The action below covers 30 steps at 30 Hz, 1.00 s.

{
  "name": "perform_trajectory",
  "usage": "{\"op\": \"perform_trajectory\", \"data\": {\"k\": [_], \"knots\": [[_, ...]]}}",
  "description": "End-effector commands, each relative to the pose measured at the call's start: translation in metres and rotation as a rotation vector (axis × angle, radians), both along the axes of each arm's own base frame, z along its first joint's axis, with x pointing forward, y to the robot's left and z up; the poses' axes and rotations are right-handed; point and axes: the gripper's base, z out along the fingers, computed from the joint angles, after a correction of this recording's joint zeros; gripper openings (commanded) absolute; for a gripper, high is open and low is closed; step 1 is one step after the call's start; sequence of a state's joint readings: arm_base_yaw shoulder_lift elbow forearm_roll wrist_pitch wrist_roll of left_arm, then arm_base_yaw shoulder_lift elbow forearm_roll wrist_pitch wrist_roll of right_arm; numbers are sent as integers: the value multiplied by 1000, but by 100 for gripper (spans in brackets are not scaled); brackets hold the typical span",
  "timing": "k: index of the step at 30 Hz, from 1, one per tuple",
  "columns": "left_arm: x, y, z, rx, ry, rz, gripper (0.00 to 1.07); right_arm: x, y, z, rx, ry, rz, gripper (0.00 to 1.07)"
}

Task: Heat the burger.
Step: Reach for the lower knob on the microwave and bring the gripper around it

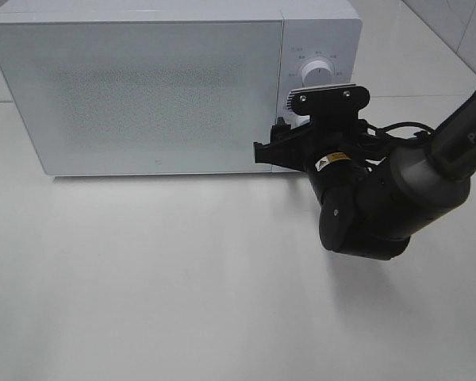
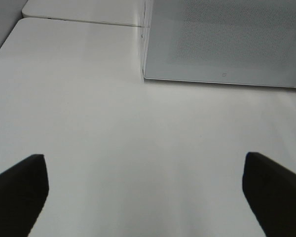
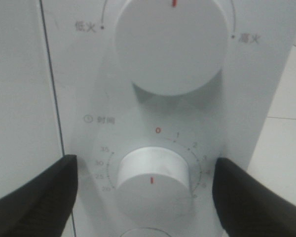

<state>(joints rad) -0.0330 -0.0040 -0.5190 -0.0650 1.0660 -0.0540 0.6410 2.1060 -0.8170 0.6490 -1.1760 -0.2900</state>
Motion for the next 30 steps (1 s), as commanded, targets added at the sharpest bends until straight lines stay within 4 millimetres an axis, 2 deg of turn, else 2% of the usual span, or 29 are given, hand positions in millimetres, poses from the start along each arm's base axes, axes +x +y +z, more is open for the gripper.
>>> {"op": "perform_trajectory", "data": {"k": [1, 2, 3, 4, 5, 7, 8, 10, 13, 30], "knots": [[-3, -1, -1, -13, -17, 0, 100, 4, 3, 4, -6, -28, 32, 60], [-3, -1, -1, -13, -17, 0, 100, 4, 3, 4, -6, -28, 32, 60], [-3, -1, -1, -13, -17, 0, 100, 5, 3, 5, -5, -32, 31, 50], [-3, -1, -1, -13, -17, 0, 100, 5, 3, 5, -5, -35, 30, 44], [-3, -1, -1, -13, -17, 0, 100, 5, 3, 5, -5, -35, 30, 44], [-3, -1, -1, -13, -17, 0, 100, 5, 3, 5, -5, -40, 29, 21], [-3, -1, -1, -13, -17, 0, 100, 5, 3, 5, -5, -40, 29, 21], [-3, -1, -1, -13, -17, 0, 100, 5, 3, 5, -5, -40, 30, 8], [-3, -1, -1, -13, -17, 0, 100, 5, 4, 6, -7, -45, 38, 2], [-3, -1, -1, -13, -17, 0, 100, 5, 4, 9, 7, -76, 37, 2]]}}
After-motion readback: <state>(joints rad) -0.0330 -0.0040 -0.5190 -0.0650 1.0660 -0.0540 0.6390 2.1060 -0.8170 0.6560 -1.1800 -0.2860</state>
